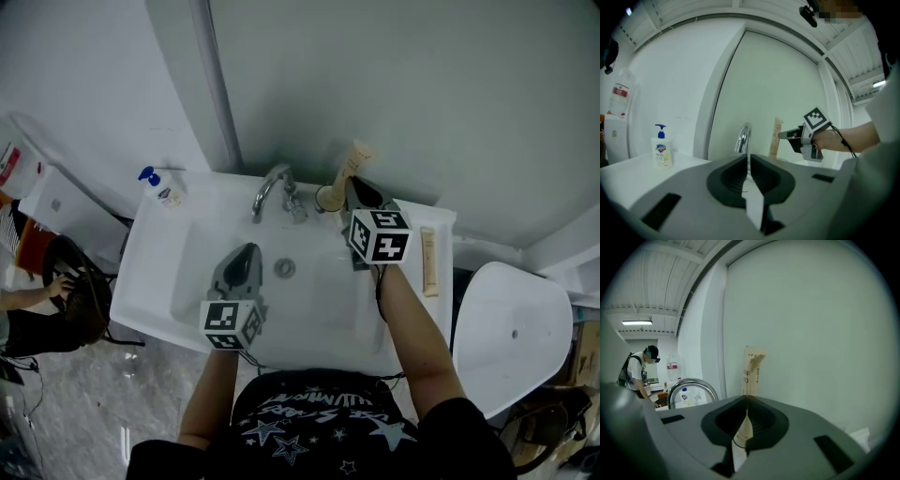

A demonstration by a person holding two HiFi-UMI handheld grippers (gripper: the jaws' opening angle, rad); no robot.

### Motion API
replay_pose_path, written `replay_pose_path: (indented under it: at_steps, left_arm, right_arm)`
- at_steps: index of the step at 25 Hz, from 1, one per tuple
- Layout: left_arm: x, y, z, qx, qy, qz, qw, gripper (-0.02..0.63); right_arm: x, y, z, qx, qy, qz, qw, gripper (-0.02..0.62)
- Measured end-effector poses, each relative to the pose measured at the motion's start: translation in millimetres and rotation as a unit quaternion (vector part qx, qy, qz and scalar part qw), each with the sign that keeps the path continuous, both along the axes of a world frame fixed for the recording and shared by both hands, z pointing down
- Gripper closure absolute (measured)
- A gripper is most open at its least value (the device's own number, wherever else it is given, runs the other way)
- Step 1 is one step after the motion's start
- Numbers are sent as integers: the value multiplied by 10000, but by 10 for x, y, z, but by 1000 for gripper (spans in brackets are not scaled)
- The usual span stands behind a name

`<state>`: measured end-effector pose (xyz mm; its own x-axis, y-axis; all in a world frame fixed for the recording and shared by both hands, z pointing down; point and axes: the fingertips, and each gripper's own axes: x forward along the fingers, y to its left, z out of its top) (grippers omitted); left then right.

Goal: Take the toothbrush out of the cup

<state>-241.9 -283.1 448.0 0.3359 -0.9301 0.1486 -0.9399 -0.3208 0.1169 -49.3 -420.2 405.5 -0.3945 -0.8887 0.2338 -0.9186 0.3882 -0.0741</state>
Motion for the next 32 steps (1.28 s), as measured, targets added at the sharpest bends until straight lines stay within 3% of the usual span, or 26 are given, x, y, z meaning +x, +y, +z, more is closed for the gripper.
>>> replay_pose_path:
  at_steps: [13, 32]
  left_arm:
    - [479, 369, 49, -106, 37, 269, 9996, 577]
    - [1213, 644, 172, -249, 7, 853, 9960, 578]
  right_arm:
    - [528, 632, 172, -217, 9, 133, 9997, 574]
    - [1669, 1390, 890, -1279, 438, 626, 9888, 574]
